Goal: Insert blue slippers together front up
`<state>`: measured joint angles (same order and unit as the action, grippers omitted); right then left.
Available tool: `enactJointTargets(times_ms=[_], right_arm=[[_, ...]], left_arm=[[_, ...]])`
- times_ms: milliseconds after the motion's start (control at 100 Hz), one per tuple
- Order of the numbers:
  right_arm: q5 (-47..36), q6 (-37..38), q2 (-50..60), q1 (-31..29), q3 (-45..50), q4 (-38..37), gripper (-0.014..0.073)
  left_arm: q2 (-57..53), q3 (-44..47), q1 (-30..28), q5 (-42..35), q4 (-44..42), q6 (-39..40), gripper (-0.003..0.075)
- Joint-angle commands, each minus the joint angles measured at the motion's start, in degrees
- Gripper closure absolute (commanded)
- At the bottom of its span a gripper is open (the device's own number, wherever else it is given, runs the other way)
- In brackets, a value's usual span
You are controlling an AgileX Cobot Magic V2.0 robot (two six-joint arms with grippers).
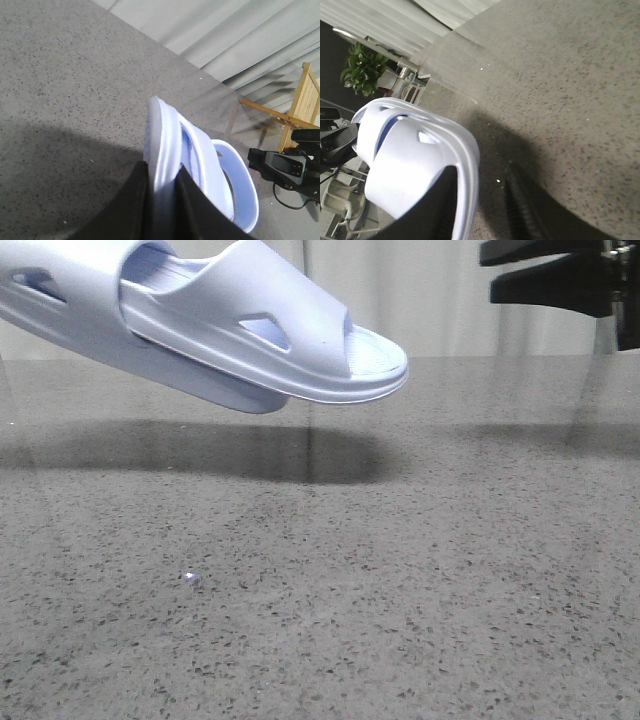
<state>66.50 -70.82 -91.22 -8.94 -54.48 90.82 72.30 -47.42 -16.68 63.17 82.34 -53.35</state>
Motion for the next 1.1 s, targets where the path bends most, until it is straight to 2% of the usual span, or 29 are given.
enactJointTargets(times_ms=[0, 110, 450, 610, 830, 880, 1090], right_arm=[[8.3, 0.6, 2.5, -1.9, -1.7, 1.0, 0.0405], [8.5, 1.1, 2.5, -2.7, -1.7, -0.8, 0.0405], [8.0, 1.1, 2.5, -2.7, -1.7, -2.1, 0.0405], [8.0, 1.1, 2.5, -2.7, -1.7, -2.2, 0.0405], [8.0, 1.1, 2.5, -2.8, -1.7, -2.7, 0.0405], [8.0, 1.1, 2.5, -2.8, -1.7, -2.9, 0.0405], [8.2, 1.1, 4.8, -4.2, -1.7, -6.2, 0.0405]], left_arm=[[0.7, -0.4, 0.9, 1.2, 5.4, -1.6, 0.0705], [3.2, 1.1, 2.5, 0.1, 7.3, -6.0, 0.0705], [9.2, 1.1, 5.9, -6.5, -0.8, -8.1, 0.0689], [9.2, 1.0, 5.8, -7.8, -1.4, -11.4, 0.0545], [9.2, -1.0, 5.8, -8.7, -5.4, -12.3, 0.0276], [8.9, -1.9, 5.6, -8.0, -6.7, -12.3, 0.0252], [4.9, -6.9, 2.9, -2.2, -8.5, -12.3, 0.0253]])
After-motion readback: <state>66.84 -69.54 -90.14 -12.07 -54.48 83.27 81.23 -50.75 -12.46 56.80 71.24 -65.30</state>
